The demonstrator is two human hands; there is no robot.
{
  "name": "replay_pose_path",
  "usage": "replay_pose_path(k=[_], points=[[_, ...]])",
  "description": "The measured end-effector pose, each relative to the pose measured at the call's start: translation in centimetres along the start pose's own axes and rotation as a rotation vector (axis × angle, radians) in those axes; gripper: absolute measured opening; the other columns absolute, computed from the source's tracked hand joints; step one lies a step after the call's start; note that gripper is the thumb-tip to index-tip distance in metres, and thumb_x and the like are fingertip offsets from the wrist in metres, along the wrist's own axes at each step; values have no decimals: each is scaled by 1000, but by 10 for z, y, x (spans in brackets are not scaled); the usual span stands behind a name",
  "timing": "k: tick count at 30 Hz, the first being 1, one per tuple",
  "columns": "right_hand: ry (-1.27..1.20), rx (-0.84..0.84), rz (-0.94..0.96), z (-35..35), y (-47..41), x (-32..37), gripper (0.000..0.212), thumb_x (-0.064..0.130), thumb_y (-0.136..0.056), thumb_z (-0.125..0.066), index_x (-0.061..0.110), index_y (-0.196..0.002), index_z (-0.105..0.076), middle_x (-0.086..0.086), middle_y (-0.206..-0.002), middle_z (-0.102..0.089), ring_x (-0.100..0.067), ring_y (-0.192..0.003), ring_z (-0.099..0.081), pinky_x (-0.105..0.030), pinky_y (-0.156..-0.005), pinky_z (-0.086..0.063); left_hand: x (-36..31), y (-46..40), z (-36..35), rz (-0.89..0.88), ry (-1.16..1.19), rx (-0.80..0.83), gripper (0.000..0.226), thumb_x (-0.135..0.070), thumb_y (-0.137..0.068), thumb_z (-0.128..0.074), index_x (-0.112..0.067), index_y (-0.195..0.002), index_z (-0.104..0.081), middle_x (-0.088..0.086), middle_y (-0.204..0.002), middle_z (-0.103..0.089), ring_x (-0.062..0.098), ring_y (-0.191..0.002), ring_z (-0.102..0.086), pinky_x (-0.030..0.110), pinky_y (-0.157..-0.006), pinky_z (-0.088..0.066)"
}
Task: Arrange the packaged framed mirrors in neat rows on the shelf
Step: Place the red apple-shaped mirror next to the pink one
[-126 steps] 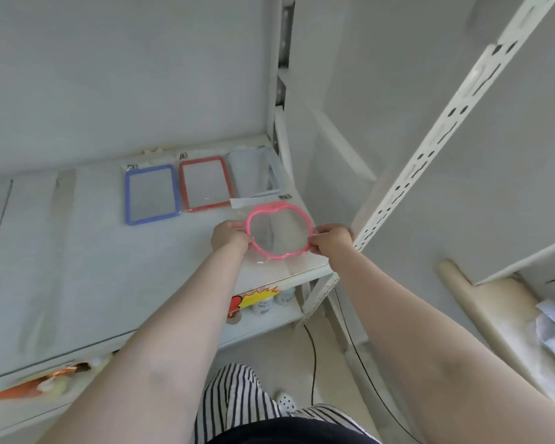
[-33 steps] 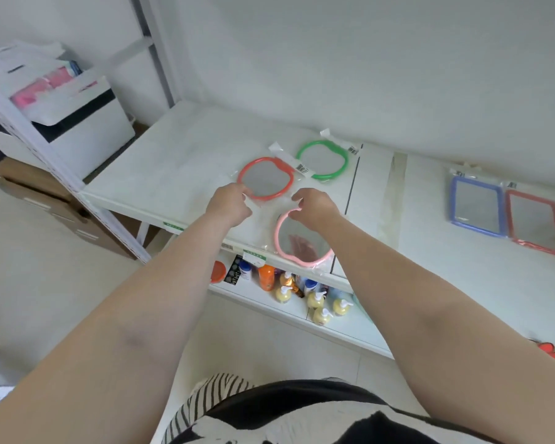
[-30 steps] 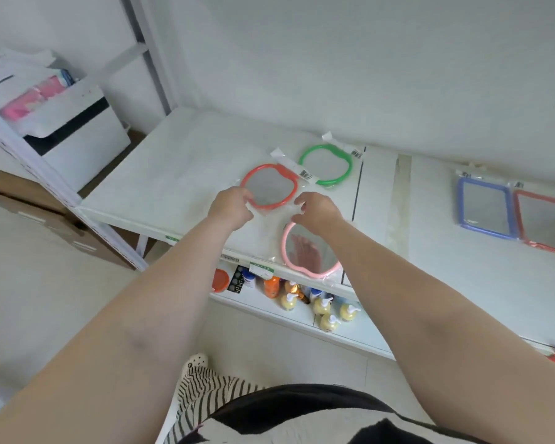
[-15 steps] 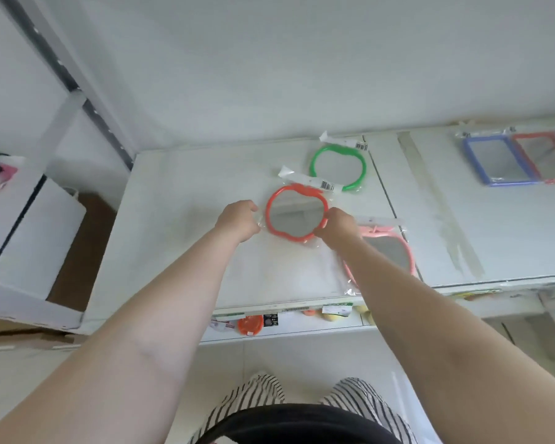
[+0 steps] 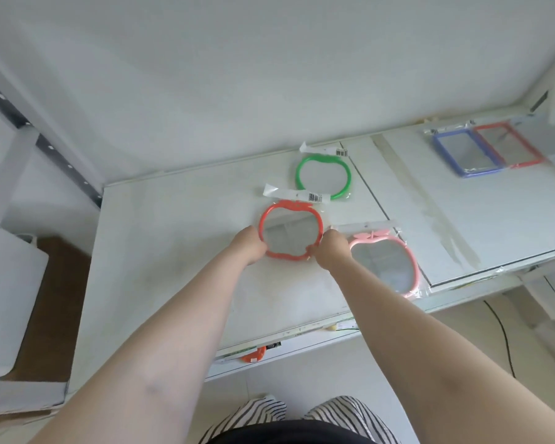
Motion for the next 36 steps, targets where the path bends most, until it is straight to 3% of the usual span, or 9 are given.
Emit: replay_pose_path(k=[6, 9, 12, 16, 20, 25, 28, 32, 36], points=[[-272, -13, -144, 6, 4, -1, 38, 16, -90, -62, 8, -64, -35, -5, -59, -43, -17, -50, -40, -28, -49, -36, 16, -6, 10, 140, 320, -80, 21, -12, -87, -57, 1, -103, -64, 20, -109, -68, 32, -94, -67, 40, -83, -57], [-422, 3, -181, 3, 10, 0, 16, 13, -86, -66, 2, -83, -55, -4, -63, -45, -17, -52, -41, -24, -46, -34, 26, -4, 17, 203, 479, -140, 10, -4, -81, -65, -2, -91, -66, 17, -98, -70, 29, -90, -70, 33, -78, -57], [-549, -12, -161, 2, 16, 1, 28, 14, -85, -66, 3, -111, -63, -4, -66, -50, -19, -55, -44, -25, -52, -37, 25, 5, 22, 231, 682, -118, 20, 9, -81, -63, -7, -72, -55, 14, -91, -62, 25, -82, -63, 29, -68, -53], [-834, -51, -173, 7, 24, 0, 42, 8, -86, -65, 8, -127, -55, -10, -75, -63, -21, -61, -55, -34, -73, -54, 9, 16, 21, 189, 897, -23, 19, 20, -83, -56, 1, -79, -54, 11, -78, -56, 26, -67, -57, 25, -69, -57], [-987, -118, -187, 29, 35, -6, 37, -4, -88, -59, 8, -122, -55, -10, -77, -61, -15, -55, -57, -27, -65, -57, -8, 24, 12, 148, 928, 59, 30, 20, -83, -54, -4, -67, -49, 8, -69, -52, 18, -61, -53, 27, -73, -57], [-1006, -170, -224, 54, 50, -39, 41, -9, -86, -55, 8, -123, -56, -13, -72, -59, -19, -52, -56, -28, -63, -57, -33, 38, 0, 162, 896, 94, 9, 7, -83, -61, -1, -85, -59, 11, -69, -55, 19, -57, -53, 21, -41, -53], [-1048, -153, -226, 70, 62, -67, 41, -12, -85, -54, 7, -121, -58, -12, -66, -58, -18, -48, -53, -30, -65, -58, -51, 47, -14, 120, 867, 52, 11, -2, -87, -61, -7, -97, -61, 11, -77, -58, 17, -57, -50, 24, -48, -51], [-1055, -172, -222, 98, 82, -118, 38, -14, -83, -56, 4, -117, -60, -12, -64, -57, -12, -36, -54, -24, -51, -56, -87, 64, -50, 61, 854, 50, 21, 4, -88, -58, -5, -106, -63, 7, -69, -56, 15, -57, -53, 24, -48, -55], [-1107, -210, -260, 129, 109, -192, 34, -12, -85, -58, 9, -112, -62, -12, -66, -60, -14, -43, -57, -27, -64, -60, -131, 94, -108, 18, 751, 65, 16, 6, -84, -62, 3, -99, -66, 8, -70, -59, 22, -65, -58, 38, -73, -56]])
Point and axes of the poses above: each hand's wrist, its own y-axis away from the middle knuckle, its own z-axis out of the back of the hand, x = y × z, the point moved 6 cm from there along -y, towards the middle knuckle
